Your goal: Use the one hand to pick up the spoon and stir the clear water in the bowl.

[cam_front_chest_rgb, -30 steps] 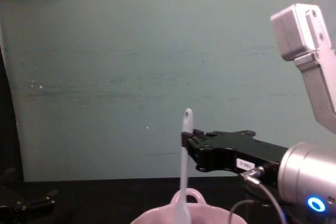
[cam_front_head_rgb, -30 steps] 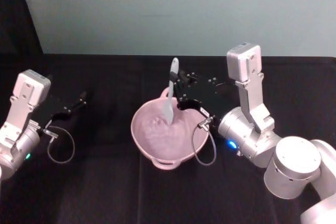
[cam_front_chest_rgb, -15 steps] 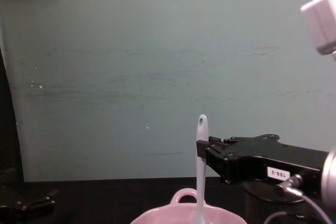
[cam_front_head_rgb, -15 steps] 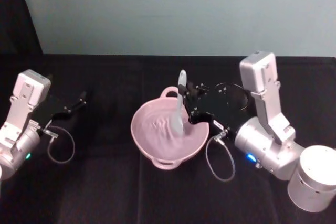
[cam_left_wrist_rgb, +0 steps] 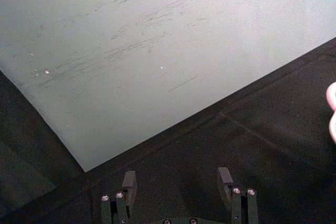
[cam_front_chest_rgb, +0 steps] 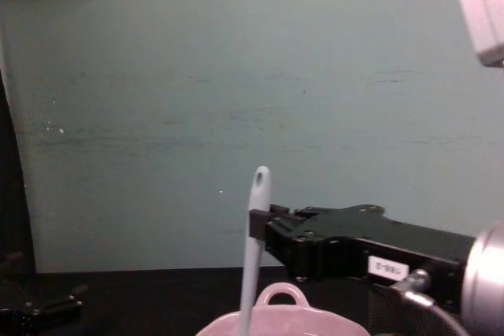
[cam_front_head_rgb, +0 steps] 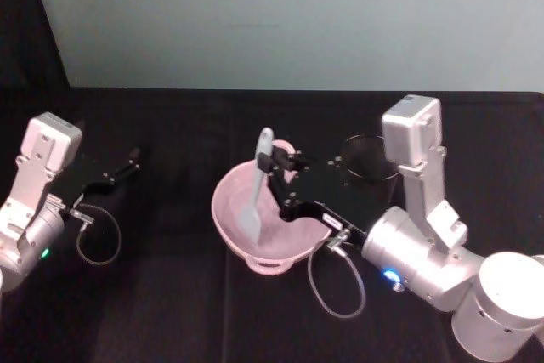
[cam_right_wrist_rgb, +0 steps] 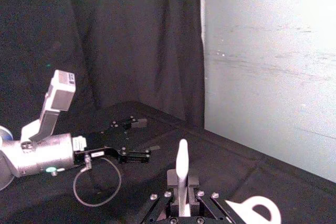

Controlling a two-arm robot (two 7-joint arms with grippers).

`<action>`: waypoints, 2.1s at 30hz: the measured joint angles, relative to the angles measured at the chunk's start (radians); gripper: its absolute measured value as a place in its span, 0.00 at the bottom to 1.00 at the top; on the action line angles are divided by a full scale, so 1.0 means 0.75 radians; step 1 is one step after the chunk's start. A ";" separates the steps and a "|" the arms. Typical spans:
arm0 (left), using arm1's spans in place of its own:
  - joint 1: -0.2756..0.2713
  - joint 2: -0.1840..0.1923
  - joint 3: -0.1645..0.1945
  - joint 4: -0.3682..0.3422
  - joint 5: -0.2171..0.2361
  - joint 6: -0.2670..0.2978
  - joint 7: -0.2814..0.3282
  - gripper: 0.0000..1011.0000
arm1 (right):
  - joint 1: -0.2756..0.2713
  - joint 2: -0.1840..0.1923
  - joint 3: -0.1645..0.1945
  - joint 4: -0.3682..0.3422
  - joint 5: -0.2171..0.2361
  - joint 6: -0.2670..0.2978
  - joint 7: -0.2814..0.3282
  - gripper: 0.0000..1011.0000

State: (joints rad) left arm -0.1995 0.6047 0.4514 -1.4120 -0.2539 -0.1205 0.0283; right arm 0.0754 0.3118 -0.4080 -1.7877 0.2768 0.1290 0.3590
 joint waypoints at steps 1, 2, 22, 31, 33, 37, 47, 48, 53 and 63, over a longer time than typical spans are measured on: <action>0.000 0.000 0.000 0.000 0.000 0.000 0.000 1.00 | 0.008 -0.005 -0.008 0.010 0.000 0.000 0.000 0.11; 0.000 0.000 0.000 0.000 0.000 0.000 0.000 1.00 | 0.022 -0.014 -0.020 0.028 0.000 -0.002 -0.001 0.11; 0.000 0.000 0.000 0.000 0.000 0.000 0.000 1.00 | 0.123 -0.135 0.025 0.236 -0.153 -0.146 -0.167 0.11; 0.000 0.000 0.000 0.000 0.000 0.000 0.000 1.00 | 0.068 -0.084 0.103 0.156 -0.168 -0.091 -0.161 0.11; 0.000 0.000 0.000 0.000 0.000 0.000 0.000 1.00 | 0.055 -0.074 0.112 0.138 -0.166 -0.078 -0.153 0.11; 0.000 0.000 0.000 0.000 0.000 0.000 0.000 1.00 | 0.018 -0.045 0.122 0.082 -0.145 -0.037 -0.119 0.11; 0.000 0.000 0.000 0.000 0.000 0.000 0.000 1.00 | -0.070 -0.009 0.082 -0.046 -0.055 0.016 -0.046 0.11; 0.000 0.000 0.000 0.000 0.000 0.000 0.000 1.00 | -0.072 -0.009 0.075 -0.050 -0.051 0.016 -0.044 0.11; 0.000 0.000 0.000 0.000 0.000 0.000 0.000 1.00 | -0.056 -0.029 0.018 -0.038 -0.039 0.017 -0.037 0.11; 0.000 0.000 0.000 0.000 0.000 0.000 0.000 1.00 | 0.046 -0.107 -0.046 0.087 -0.099 0.002 -0.099 0.11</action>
State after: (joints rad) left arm -0.1995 0.6047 0.4514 -1.4120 -0.2539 -0.1205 0.0283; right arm 0.1102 0.2314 -0.4427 -1.7227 0.2029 0.1301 0.2846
